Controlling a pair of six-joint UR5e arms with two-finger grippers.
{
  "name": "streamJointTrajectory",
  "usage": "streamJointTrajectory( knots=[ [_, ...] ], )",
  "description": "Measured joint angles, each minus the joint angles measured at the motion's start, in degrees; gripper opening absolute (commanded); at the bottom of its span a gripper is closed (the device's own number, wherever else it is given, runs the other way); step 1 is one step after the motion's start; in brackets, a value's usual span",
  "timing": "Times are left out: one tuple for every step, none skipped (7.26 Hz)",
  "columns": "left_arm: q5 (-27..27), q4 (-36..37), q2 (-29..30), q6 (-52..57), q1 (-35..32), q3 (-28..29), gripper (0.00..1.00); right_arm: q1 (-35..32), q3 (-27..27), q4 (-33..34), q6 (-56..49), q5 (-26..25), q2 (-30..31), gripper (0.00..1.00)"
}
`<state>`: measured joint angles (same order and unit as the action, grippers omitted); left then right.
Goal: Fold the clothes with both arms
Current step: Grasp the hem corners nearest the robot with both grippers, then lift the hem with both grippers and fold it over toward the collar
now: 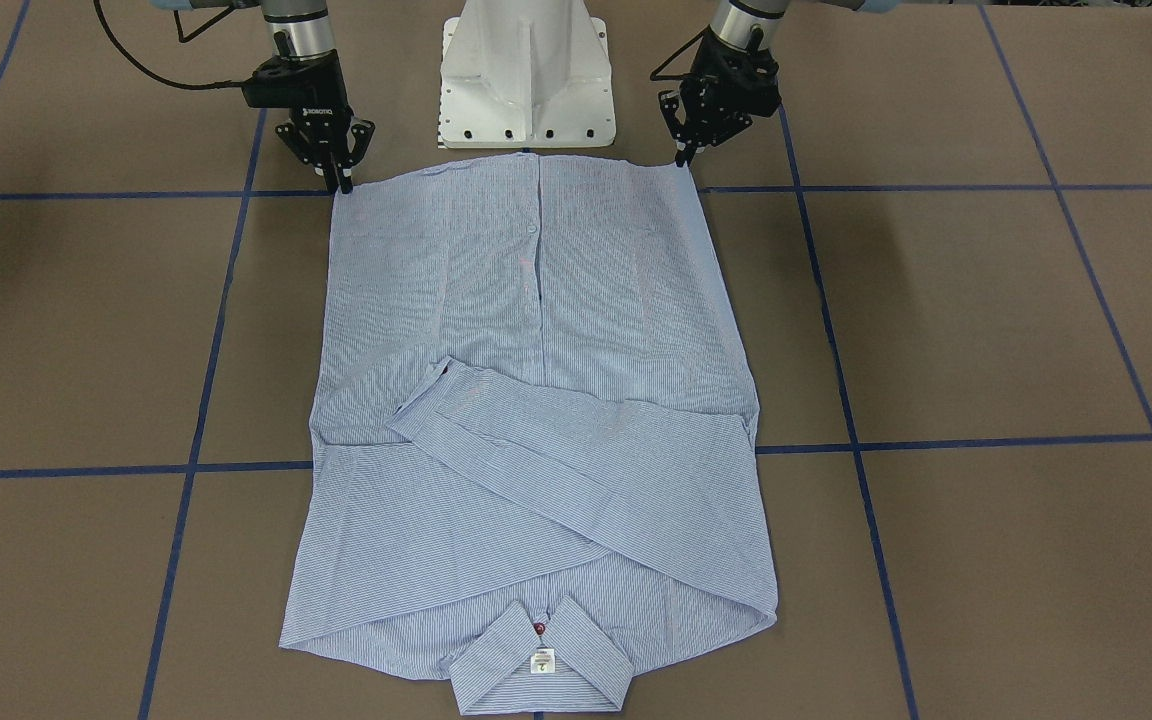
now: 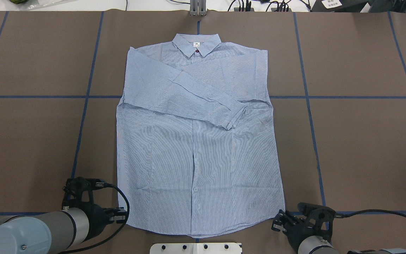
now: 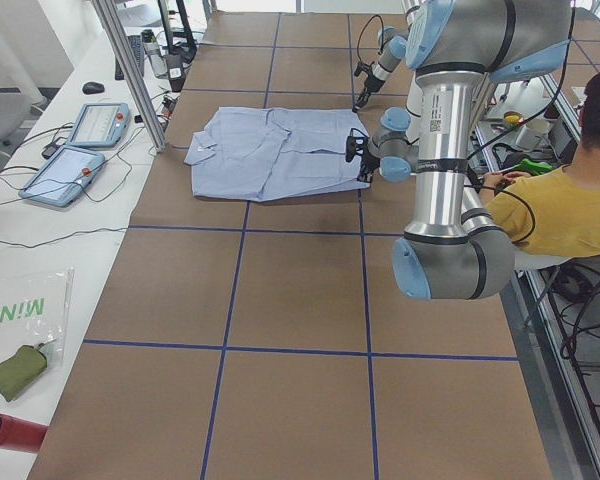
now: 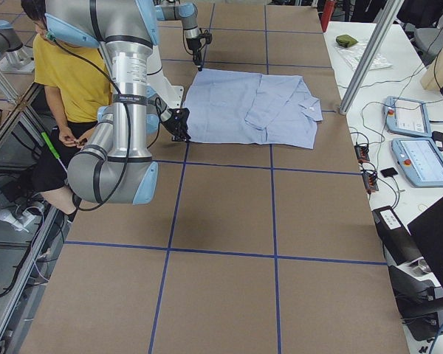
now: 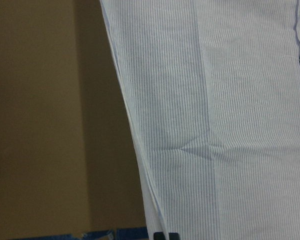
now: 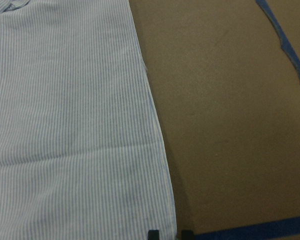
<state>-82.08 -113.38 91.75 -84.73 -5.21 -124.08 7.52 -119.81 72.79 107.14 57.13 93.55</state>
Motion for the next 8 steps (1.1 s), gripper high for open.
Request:
streamJointTrajectory(
  knots=[
    [0.0,0.0,0.0,0.0,0.0,0.0,0.0,0.1,0.0,0.1,0.0,0.0,0.0,0.0],
    [0.0,0.0,0.0,0.0,0.0,0.0,0.0,0.1,0.0,0.1,0.0,0.0,-0.1,0.0],
    [0.0,0.0,0.0,0.0,0.0,0.0,0.0,0.2,-0.1,0.1,0.1,0.0,-0.1,0.0],
    [0.0,0.0,0.0,0.0,0.0,-0.4,0.0,0.1,-0.6,0.3,0.5,0.0,0.0,0.0],
    [-0.1,0.0,-0.1,0.1,0.0,-1.4,0.0,-0.1,-2.9,2.0,1.0,0.5,0.1,0.0],
    [-0.2,0.1,-0.1,0.1,0.0,-2.6,0.0,-0.3,-8.0,6.9,1.3,1.9,0.4,0.0],
    [-0.5,0.2,-0.4,0.2,-0.1,-5.0,0.0,-0.4,-15.8,14.4,1.5,4.6,0.5,0.0],
    [-1.8,1.2,-1.1,0.2,0.0,-9.5,0.0,-0.4,-24.6,22.7,1.8,7.8,0.4,0.0]
  ],
)
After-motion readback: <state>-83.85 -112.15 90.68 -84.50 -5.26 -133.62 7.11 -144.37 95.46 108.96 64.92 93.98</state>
